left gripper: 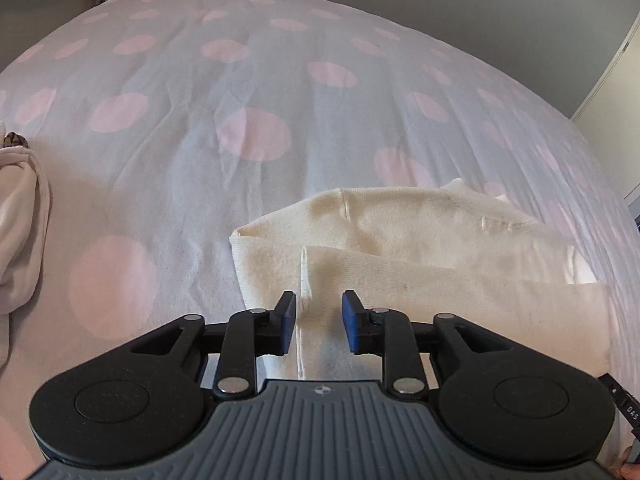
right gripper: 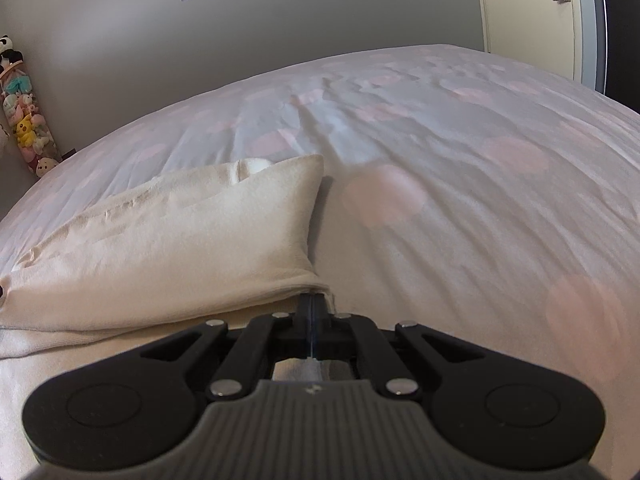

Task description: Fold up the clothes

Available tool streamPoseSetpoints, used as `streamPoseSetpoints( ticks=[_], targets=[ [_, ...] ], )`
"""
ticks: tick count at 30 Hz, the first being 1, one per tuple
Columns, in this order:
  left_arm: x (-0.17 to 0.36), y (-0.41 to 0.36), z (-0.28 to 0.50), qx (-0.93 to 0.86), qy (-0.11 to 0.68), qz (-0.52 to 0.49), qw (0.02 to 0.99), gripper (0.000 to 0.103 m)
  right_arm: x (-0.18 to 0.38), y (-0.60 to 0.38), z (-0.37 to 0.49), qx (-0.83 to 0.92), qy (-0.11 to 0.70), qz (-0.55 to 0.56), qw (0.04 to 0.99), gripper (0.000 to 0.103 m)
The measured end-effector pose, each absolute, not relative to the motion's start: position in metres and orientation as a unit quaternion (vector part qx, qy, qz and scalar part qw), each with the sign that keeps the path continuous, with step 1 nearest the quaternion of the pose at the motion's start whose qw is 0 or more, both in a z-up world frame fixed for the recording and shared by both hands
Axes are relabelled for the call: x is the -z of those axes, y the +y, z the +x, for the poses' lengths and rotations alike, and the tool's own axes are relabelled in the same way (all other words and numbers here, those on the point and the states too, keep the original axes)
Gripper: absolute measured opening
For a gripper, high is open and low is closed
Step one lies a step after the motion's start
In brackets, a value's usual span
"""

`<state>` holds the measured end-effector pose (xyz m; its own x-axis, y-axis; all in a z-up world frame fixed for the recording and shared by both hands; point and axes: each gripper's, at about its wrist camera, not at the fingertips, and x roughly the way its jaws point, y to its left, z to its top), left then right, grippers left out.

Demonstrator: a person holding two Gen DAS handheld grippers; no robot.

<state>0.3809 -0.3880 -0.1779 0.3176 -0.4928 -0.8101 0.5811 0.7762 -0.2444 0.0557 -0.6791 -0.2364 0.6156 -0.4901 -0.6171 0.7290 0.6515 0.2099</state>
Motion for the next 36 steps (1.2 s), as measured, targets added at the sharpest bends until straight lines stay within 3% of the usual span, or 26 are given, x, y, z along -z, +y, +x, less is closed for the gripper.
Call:
streamPoseSetpoints(
  ticks=[11,13,15,21,23,27,31,34,36],
  targets=[
    [0.19,-0.381,0.366,0.317,0.498,0.056,0.806,0.027,0.236,-0.679,0.052,0.348,0.26,0.234,0.87,0.0],
    [0.189,-0.382,0.363,0.312,0.5,0.057,0.806,0.018,0.237,-0.68,0.052,0.347,0.26,0.236,0.87,0.0],
    [0.188,-0.383,0.359,0.303,0.495,0.067,0.812,0.003,0.237,-0.68,0.053,0.347,0.26,0.236,0.869,0.0],
    [0.151,-0.378,0.348,0.323,0.465,0.034,0.824,0.001,0.233,-0.684,0.047,0.352,0.237,0.255,0.869,0.0],
    [0.139,-0.377,0.343,0.329,0.46,0.032,0.824,0.001,0.231,-0.686,0.043,0.369,0.227,0.254,0.865,0.005],
    [0.148,-0.37,0.34,0.319,0.478,0.032,0.818,0.001,0.234,-0.698,0.034,0.382,0.218,0.289,0.851,0.005],
    [0.166,-0.358,0.339,0.304,0.504,0.019,0.809,0.001,0.227,-0.697,0.029,0.377,0.209,0.282,0.857,0.014],
    [0.176,-0.352,0.34,0.302,0.515,0.006,0.802,0.001,0.222,-0.687,0.036,0.362,0.236,0.235,0.871,0.035],
    [0.178,-0.352,0.343,0.303,0.517,0.005,0.801,0.001,0.223,-0.678,0.044,0.353,0.265,0.2,0.875,0.035]
  ],
)
